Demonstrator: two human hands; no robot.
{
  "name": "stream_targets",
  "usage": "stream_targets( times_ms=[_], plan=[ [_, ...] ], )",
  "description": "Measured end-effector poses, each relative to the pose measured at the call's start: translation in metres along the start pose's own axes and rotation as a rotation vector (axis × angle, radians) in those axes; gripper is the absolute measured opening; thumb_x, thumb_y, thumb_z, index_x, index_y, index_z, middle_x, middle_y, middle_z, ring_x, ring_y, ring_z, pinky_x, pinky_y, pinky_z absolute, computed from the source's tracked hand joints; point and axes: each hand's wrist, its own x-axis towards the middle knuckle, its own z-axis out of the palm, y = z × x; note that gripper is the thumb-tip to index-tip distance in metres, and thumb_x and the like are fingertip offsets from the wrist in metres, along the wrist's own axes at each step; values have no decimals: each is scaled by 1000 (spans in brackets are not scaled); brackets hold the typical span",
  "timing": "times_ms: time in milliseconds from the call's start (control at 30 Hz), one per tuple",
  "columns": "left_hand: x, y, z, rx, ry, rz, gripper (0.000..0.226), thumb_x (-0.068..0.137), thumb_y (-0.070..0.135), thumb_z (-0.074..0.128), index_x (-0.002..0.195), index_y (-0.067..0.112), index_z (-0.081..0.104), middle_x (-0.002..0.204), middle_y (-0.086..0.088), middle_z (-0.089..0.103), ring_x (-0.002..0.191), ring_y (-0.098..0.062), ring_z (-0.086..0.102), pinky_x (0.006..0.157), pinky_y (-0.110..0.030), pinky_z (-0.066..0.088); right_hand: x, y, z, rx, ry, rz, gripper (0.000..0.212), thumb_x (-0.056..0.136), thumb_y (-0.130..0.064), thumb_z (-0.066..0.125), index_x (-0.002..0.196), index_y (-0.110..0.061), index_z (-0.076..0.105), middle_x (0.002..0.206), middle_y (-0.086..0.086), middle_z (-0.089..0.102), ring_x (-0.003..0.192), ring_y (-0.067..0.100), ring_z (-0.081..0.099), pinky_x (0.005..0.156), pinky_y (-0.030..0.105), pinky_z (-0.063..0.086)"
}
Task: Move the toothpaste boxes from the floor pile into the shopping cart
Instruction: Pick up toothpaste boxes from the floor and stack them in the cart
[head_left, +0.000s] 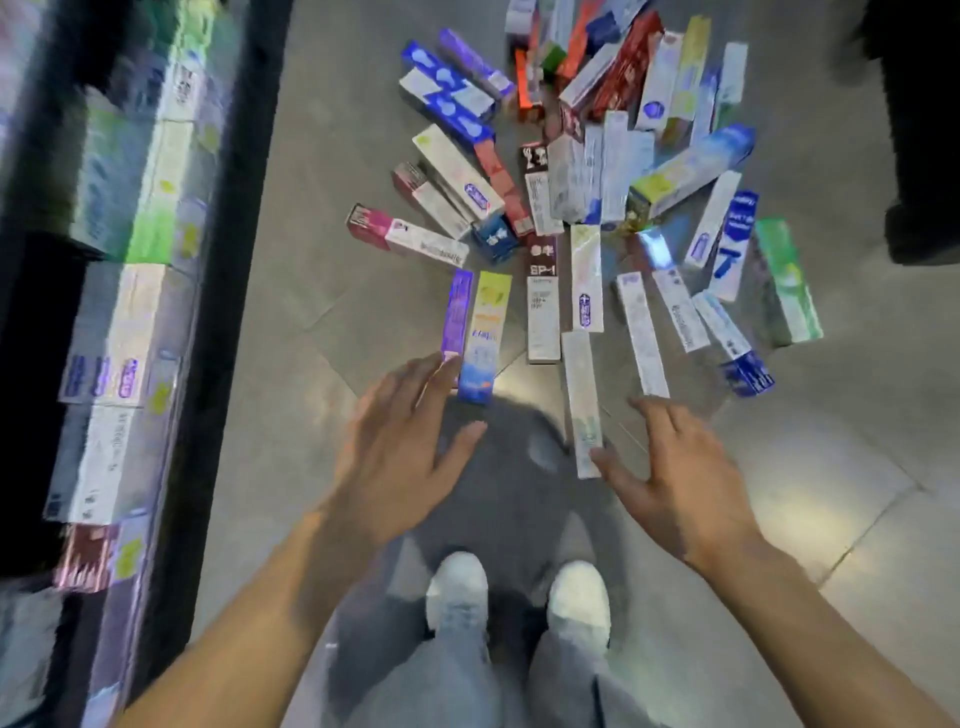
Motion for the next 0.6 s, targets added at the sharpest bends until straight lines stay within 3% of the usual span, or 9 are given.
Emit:
stream_targets(
  times_ms=[133,267,467,600],
  plan=[
    [18,-51,111,-17,-36,-51,66,96,56,41,144,12,48,146,-9,51,130,-31,52,106,-50,44,61,33,94,43,-2,20,70,90,-56,58,146,-18,44,141,6,53,128,30,49,99,39,43],
    [34,-91,186,16,-22,-66,67,95,59,42,144,13,49,143,-7,53,126,-29,54,106,-44,44,110,59,158,80,14,64,76,88,-59,58,147,-17,39,142,10,50,129,32,48,99,40,43],
    [68,-116,228,72,103,-31,62,91,53,55,138,13,54,139,-5,58,128,-27,52,104,-41,43,151,66,202,222,77,158,82,80,-61,69,143,-19,36,139,7,48,128,30,48,97,45,46],
    [87,-110,243,171,104,-6,63,88,58,45,129,12,59,131,-3,62,117,-29,55,94,-41,46,163,67,213,229,92,253,68,79,-54,72,126,-16,43,125,9,57,112,35,57,87,45,51]
  ],
)
